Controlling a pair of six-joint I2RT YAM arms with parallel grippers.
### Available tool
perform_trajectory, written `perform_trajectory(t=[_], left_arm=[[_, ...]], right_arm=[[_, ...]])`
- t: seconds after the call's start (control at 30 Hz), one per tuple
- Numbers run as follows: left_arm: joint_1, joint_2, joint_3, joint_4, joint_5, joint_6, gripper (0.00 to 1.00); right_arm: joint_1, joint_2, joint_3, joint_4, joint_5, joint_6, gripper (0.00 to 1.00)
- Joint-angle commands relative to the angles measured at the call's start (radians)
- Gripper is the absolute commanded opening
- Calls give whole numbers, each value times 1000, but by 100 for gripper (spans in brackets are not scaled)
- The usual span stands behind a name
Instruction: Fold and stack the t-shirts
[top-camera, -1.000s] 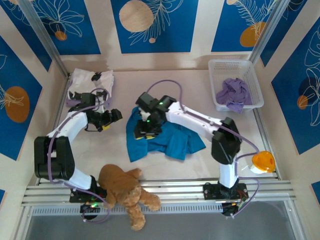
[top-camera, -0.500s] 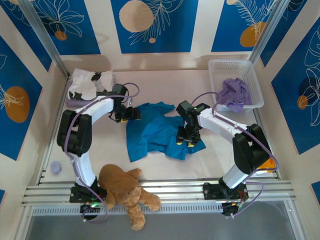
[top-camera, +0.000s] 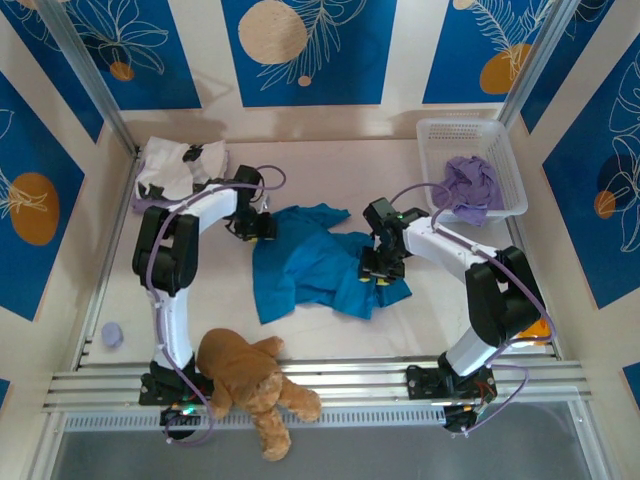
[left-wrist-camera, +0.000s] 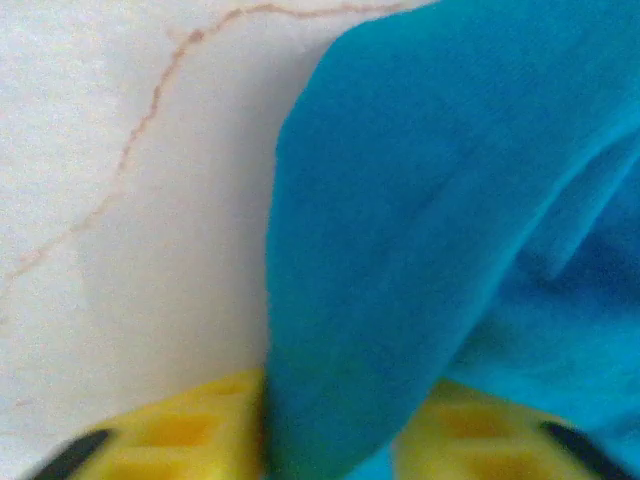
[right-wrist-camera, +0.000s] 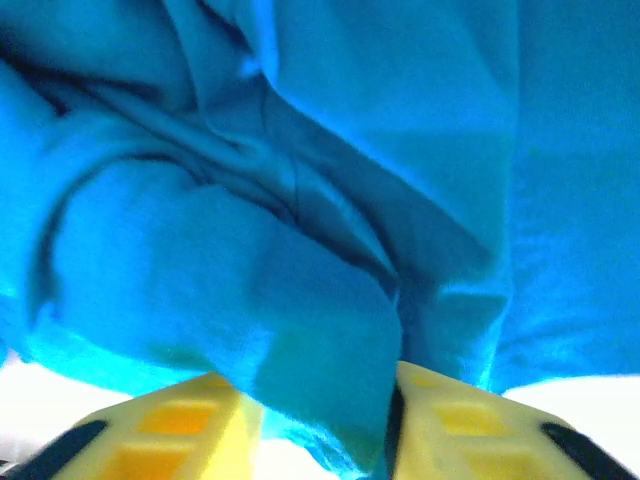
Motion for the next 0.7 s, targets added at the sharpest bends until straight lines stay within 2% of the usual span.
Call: perform_trajectory(t=[0.0, 0.07, 0.17, 0.27, 0.37, 0.47, 0.57, 0.67], left_arm=[[-8, 37, 45, 17, 74, 6, 14], [-9, 39, 71, 5, 75, 6, 2], [0, 33, 136, -23, 82, 5, 0], [28, 33, 273, -89, 104, 2, 0], [79, 14, 432, -142, 123, -27, 0], [150, -37, 550, -125, 169, -98, 0], [229, -122, 599, -62, 215, -193, 0], [309, -229, 565, 9, 249, -274, 0]], right_arm=[[-26, 7, 1, 51, -60, -34, 25], [-43, 13, 18, 48, -73, -44, 13], [-64, 9, 79, 15, -77, -66, 0], [-117, 7, 209, -44, -107, -104, 0], [-181, 23, 427, -151, -118, -152, 0], [-234, 29, 664, -250, -124, -185, 0], [-273, 6, 865, -326, -115, -203, 0], [-301, -57, 969, -376, -92, -200, 0]])
